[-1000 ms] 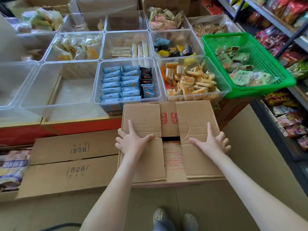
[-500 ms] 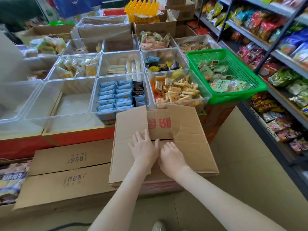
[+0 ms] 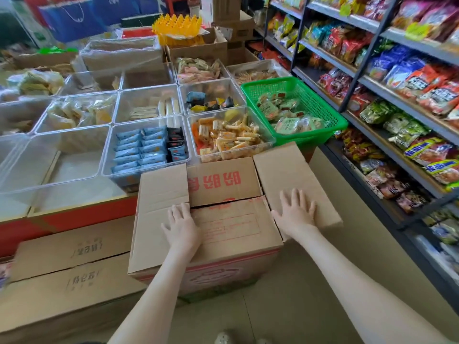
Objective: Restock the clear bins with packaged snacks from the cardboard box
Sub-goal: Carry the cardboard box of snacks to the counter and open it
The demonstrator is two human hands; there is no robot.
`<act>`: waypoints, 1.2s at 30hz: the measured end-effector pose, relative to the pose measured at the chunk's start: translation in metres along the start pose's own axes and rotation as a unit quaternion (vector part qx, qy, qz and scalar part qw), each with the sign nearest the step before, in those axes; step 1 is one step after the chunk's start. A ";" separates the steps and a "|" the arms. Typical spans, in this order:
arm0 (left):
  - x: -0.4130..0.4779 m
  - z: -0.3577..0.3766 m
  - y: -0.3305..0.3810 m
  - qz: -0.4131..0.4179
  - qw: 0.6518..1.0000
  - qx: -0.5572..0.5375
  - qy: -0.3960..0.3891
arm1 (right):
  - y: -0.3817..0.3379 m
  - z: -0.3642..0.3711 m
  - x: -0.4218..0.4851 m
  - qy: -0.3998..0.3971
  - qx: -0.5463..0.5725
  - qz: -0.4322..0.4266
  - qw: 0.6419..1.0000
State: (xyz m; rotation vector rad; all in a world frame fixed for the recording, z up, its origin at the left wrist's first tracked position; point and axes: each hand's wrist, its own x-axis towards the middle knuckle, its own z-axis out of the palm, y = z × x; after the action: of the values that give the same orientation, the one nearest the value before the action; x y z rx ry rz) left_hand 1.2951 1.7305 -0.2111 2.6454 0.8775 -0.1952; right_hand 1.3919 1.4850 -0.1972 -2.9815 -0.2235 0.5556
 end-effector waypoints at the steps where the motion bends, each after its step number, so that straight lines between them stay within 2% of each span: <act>1: -0.001 0.001 0.000 0.003 1.000 0.002 0.005 | 0.011 0.008 0.001 -0.056 0.062 0.005 0.996; 2: -0.001 0.002 -0.002 0.008 1.000 0.001 0.012 | 0.020 0.013 0.002 -0.097 0.124 0.004 0.988; 4: -0.004 -0.008 -0.005 0.033 0.997 -0.039 0.053 | 0.025 0.014 0.009 -0.109 0.186 0.006 0.977; 6: -0.009 -0.031 -0.007 0.050 0.986 -0.108 0.116 | 0.015 0.011 0.019 -0.041 0.149 0.008 0.988; 8: -0.013 -0.062 -0.012 0.018 0.980 -0.121 0.156 | -0.009 0.005 0.026 0.055 0.091 -0.026 0.994; 10: -0.011 -0.092 -0.027 -0.038 0.981 -0.096 0.165 | -0.041 0.003 0.029 0.096 0.107 -0.087 0.986; 12: -0.009 -0.114 -0.052 -0.080 0.978 -0.069 0.182 | -0.075 0.003 0.029 0.098 0.107 -0.150 0.978; 15: -0.006 -0.140 -0.102 -0.118 0.973 -0.037 0.195 | -0.124 0.011 0.016 0.052 0.088 -0.226 0.969; 18: 0.000 -0.132 -0.152 -0.147 0.963 0.115 0.193 | -0.165 0.024 0.004 0.005 0.044 -0.279 0.959; 20: 0.005 -0.104 -0.179 -0.109 0.957 0.210 0.166 | -0.189 0.032 0.003 -0.007 0.017 -0.289 0.957; 21: 0.007 -0.090 -0.188 -0.085 0.967 0.202 0.130 | -0.199 0.036 0.003 -0.009 0.013 -0.282 0.959; 24: 0.017 -0.054 -0.211 -0.057 0.997 0.052 0.017 | -0.226 0.040 0.007 -0.003 0.019 -0.242 0.970; 26: 0.025 -0.042 -0.215 -0.062 0.994 -0.076 -0.056 | -0.235 0.044 0.009 0.014 0.015 -0.227 0.974; 28: 0.034 -0.036 -0.214 -0.081 0.976 -0.165 -0.117 | -0.236 0.047 0.008 0.044 0.016 -0.223 0.974; 30: 0.042 -0.035 -0.212 -0.087 0.970 -0.170 -0.150 | -0.234 0.050 0.003 0.059 0.036 -0.225 0.972; 33: 0.051 -0.039 -0.213 -0.081 0.966 -0.151 -0.192 | -0.227 0.047 -0.002 0.032 0.030 -0.235 0.971; 36: 0.053 -0.049 -0.219 -0.082 0.968 -0.158 -0.176 | -0.231 0.022 -0.014 0.069 0.050 -0.224 0.971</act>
State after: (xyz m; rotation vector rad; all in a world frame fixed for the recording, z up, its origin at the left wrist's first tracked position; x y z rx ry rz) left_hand 1.2066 1.9414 -0.2397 2.1567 0.9176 -0.5034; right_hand 1.3423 1.7112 -0.1837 -2.7221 -0.8007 0.2954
